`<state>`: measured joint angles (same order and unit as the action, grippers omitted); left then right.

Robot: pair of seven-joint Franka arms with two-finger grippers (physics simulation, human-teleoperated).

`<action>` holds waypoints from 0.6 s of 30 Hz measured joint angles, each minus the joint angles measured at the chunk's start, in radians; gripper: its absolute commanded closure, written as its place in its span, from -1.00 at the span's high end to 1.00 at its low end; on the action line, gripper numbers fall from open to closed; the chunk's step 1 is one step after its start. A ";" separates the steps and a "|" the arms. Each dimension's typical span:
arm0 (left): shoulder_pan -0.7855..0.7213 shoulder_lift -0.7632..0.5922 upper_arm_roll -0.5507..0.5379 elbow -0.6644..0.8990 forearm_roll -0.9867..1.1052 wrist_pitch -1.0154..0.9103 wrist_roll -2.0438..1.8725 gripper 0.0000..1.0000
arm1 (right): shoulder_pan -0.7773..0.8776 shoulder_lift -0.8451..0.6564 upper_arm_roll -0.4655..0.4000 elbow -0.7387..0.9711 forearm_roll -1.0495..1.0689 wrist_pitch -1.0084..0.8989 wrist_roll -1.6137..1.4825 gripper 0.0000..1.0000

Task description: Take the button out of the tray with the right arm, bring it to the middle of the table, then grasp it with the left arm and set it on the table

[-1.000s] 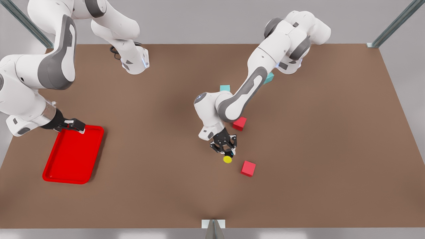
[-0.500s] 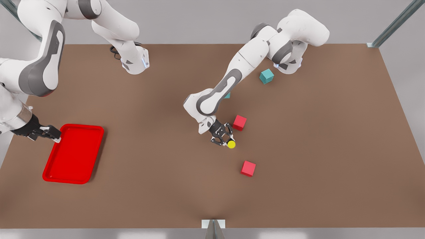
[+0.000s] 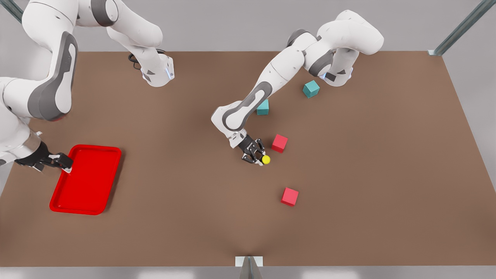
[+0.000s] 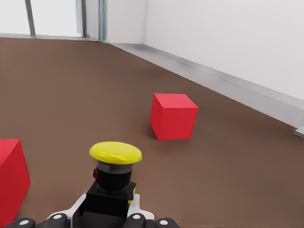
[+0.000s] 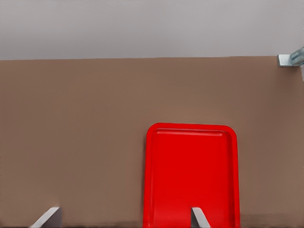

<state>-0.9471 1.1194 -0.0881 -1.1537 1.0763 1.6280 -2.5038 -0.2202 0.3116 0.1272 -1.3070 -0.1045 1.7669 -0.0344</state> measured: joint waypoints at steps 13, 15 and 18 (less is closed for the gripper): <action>-0.041 0.026 0.005 -0.017 0.010 -0.011 -0.113 -0.03 | 0.104 -0.047 -0.138 -0.089 0.115 -0.182 0.035 1.00; -0.048 0.027 0.004 -0.018 0.013 -0.013 -0.117 0.92 | 0.111 -0.042 -0.138 -0.089 0.118 -0.186 0.039 1.00; -0.060 0.020 0.004 -0.019 0.013 -0.017 -0.121 1.00 | 0.112 -0.041 -0.138 -0.089 0.121 -0.192 0.044 1.00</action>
<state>-1.0072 1.1399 -0.0845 -1.1722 1.0890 1.6107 -2.6250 -0.1085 0.2709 -0.0107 -1.3964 0.0163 1.5751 0.0094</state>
